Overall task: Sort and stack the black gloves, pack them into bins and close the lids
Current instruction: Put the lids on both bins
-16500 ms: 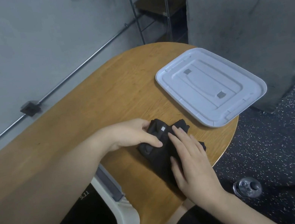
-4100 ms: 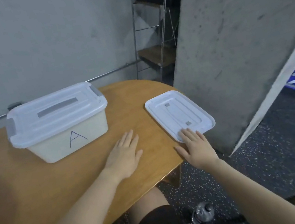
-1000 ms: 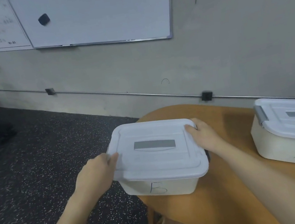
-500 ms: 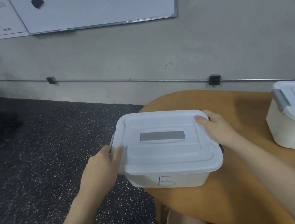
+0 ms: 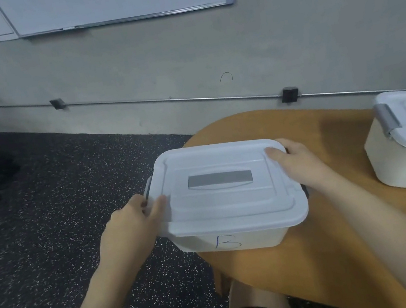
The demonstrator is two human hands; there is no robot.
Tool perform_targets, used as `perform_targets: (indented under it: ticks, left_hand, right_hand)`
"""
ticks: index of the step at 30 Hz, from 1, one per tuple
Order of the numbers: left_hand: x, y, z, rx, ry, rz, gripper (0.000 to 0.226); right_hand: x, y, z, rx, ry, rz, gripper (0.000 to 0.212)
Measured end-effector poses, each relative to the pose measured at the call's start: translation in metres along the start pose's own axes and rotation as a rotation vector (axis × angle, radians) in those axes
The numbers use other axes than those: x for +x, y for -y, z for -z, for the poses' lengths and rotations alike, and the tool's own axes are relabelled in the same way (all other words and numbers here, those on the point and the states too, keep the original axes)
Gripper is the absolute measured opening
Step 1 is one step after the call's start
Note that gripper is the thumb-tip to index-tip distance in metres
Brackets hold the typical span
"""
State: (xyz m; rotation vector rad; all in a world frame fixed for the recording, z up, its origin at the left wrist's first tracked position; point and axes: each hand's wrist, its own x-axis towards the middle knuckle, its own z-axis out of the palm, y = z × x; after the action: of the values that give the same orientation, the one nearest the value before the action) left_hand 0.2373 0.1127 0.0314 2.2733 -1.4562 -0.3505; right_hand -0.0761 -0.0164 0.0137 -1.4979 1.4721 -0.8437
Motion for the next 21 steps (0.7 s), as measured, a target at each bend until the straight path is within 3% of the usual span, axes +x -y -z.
perform_targets:
  ticks: [4,8,10,12,15,18,21]
  left_hand:
    - [-0.002,0.001,-0.003,-0.086,-0.075,0.029,0.047]
    - [0.002,0.007,-0.015,-0.511,0.098,0.151,0.058]
    - [0.002,0.004,-0.019,-0.668,0.164,0.218,0.051]
    - [0.003,0.003,-0.020,-0.752,0.201,0.250,0.046]
    - [0.001,0.000,-0.019,-0.770,0.226,0.261,0.056]
    - [0.003,0.000,-0.020,-0.815,0.199,0.262,0.059]
    - [0.003,0.002,-0.024,-0.845,0.194,0.275,0.063]
  right_hand:
    - [-0.004,0.002,0.000,0.038,-0.014,-0.031,0.016]
    - [-0.006,0.004,-0.004,0.097,-0.065,-0.051,0.018]
    - [-0.008,0.005,-0.005,0.095,-0.085,-0.075,0.019]
    - [-0.012,0.007,-0.004,0.082,-0.097,-0.138,0.030]
    - [-0.032,0.008,0.002,0.071,-0.056,-0.229,0.052]
    - [-0.067,0.001,0.003,0.114,0.011,-0.219,0.035]
    - [-0.085,-0.007,-0.006,0.092,-0.041,-0.181,0.025]
